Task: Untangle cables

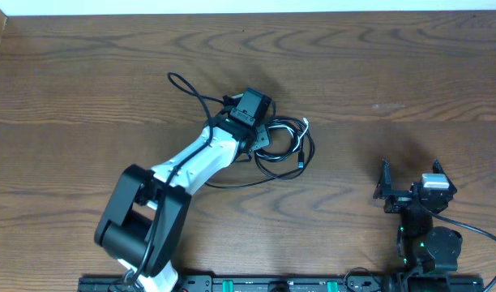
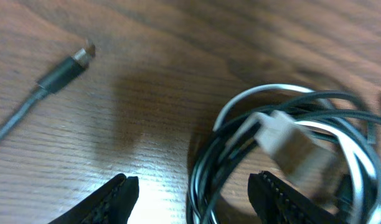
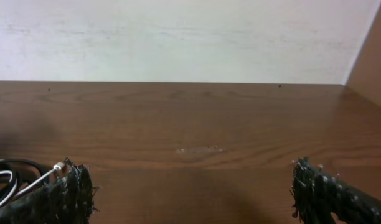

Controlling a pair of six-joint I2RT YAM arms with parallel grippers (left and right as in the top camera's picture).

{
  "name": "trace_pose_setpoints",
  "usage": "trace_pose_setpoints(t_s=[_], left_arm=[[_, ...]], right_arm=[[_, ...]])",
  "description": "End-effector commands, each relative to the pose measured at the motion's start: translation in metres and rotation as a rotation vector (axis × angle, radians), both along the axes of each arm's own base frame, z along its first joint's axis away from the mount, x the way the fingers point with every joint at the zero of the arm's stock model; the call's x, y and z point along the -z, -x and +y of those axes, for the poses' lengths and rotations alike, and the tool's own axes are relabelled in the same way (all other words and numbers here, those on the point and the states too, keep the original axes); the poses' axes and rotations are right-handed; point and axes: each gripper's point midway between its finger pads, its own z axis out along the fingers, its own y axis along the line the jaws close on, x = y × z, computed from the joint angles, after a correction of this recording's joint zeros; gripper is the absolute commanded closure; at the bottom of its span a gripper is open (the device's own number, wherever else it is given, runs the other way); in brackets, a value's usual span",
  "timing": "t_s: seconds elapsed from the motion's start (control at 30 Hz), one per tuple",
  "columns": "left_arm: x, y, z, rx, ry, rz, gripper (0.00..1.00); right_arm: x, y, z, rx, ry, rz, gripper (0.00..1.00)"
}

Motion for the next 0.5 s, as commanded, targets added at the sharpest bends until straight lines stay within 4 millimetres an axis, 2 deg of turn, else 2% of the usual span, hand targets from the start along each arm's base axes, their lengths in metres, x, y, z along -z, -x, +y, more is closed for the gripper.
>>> trace_pose_setpoints(t_s=[0.0, 0.1, 0.17, 0.33, 0.37, 0.4, 0.47], left_arm=[[0.018, -0.001, 0.000, -0.042, -0.005, 0.038, 0.41], [0.026, 0.000, 0.000, -0.050, -0.011, 0.053, 0.45], [0.032, 0.001, 0.001, -0.067, -0.011, 0.065, 0.50], [0.039, 0.003, 0.002, -0.074, -0.019, 0.081, 0.73], [0.039, 0.003, 0.002, -0.074, -0.018, 0.081, 0.80], [0.039, 0.003, 0.002, -0.074, -0.019, 0.081, 0.92], [0.039, 0.003, 0.002, -0.073, -0.019, 0.081, 0.92]], right_arm=[[0.001, 0.000, 0.000, 0.000, 0.015, 0.002, 0.01], [0.001, 0.000, 0.000, 0.000, 0.015, 0.002, 0.01], [0.001, 0.000, 0.000, 0.000, 0.015, 0.002, 0.01], [0.001, 0.000, 0.000, 0.000, 0.015, 0.002, 0.01], [0.001, 0.000, 0.000, 0.000, 0.015, 0.002, 0.01], [0.001, 0.000, 0.000, 0.000, 0.015, 0.002, 0.01], [0.001, 0.000, 0.000, 0.000, 0.015, 0.002, 0.01]])
